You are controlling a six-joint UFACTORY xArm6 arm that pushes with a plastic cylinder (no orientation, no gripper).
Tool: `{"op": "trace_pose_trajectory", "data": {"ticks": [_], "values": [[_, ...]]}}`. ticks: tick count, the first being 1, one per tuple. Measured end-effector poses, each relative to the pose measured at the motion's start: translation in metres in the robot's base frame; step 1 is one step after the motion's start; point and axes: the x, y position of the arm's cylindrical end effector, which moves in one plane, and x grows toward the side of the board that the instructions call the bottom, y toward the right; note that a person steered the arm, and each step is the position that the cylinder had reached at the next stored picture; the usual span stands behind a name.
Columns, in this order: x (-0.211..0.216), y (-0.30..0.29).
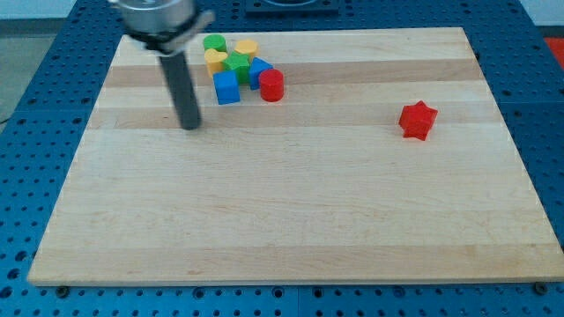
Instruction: Slide blue cube along with the red circle slightly right
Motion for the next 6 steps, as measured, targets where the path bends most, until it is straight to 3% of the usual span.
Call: {"op": "trace_pose_trajectory", "data": {"ticks": [1, 2, 4, 5, 6], "values": [[-0.044, -0.016], [-0.06, 0.03], [-0.049, 0.125], [-0.048, 0.126], [-0.064, 0.079]]}}
